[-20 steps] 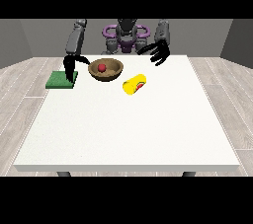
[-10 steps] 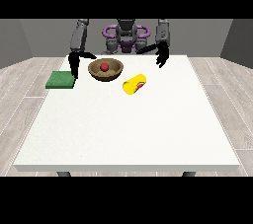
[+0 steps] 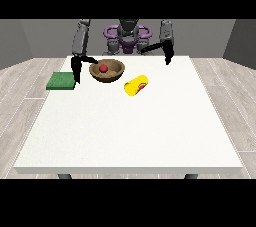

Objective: Pick the cup and pour the ball into the bowl, then pick the bowl and place it on the pad

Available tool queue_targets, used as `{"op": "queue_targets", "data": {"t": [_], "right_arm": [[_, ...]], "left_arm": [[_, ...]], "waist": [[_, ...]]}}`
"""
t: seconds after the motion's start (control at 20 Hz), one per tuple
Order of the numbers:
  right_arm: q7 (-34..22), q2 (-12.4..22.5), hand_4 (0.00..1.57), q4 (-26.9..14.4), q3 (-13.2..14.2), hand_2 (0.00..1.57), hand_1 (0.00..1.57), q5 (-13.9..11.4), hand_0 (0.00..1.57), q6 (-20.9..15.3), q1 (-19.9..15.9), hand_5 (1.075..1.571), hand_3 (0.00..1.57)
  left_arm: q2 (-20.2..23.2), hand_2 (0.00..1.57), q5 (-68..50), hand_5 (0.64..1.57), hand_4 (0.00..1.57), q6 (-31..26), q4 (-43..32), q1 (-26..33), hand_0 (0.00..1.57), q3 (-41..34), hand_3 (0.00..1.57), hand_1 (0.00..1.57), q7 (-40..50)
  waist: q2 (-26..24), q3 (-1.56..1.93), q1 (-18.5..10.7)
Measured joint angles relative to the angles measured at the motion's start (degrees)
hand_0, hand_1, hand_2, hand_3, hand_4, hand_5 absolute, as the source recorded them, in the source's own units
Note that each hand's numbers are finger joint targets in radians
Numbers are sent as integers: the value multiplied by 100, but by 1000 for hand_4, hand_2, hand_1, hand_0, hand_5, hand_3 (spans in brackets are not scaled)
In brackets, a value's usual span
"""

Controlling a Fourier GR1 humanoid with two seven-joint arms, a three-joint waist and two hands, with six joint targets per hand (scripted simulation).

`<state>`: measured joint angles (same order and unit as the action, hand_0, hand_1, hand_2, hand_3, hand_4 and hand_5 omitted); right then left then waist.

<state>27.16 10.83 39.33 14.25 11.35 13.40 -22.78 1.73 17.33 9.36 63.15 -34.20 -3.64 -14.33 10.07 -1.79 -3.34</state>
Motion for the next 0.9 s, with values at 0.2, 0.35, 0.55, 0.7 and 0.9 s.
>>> {"op": "queue_targets", "data": {"t": [0.2, 0.35, 0.55, 0.7, 0.9], "right_arm": [[114, -8, 227, 174, 47, 0, 0, 13, 0, -51, 160, 1532, 0], [123, -49, 233, 265, 114, 0, 0, -4, 0, -257, 259, 1532, 0], [-323, -255, 347, 339, 109, 0, 0, 113, 0, -375, 104, 1546, 0], [-569, -581, 381, 312, -22, 0, 0, 95, 0, -613, -31, 1551, 0], [-463, -740, 558, 89, -30, 300, 635, 96, 635, -777, -109, 1571, 0]], "left_arm": [[-9, 0, 26, 1559, 0, -48, 134, -158, 0, 78, 0, 0, 126], [-47, 0, 54, 1562, 0, -78, 195, -165, 0, 160, 0, 0, 170], [85, 0, -47, 1564, 0, -228, 89, -152, 0, 55, 0, 0, 203], [58, 0, -19, 1564, 0, -166, 11, 21, 0, 64, 0, 0, 156], [96, 0, -91, 1566, 0, -287, 166, 123, 0, 80, 0, 0, 226]], "waist": [[96, -79, -120], [100, -112, -212], [8, 8, -276], [-170, 98, -231], [-217, 111, -287]]}}
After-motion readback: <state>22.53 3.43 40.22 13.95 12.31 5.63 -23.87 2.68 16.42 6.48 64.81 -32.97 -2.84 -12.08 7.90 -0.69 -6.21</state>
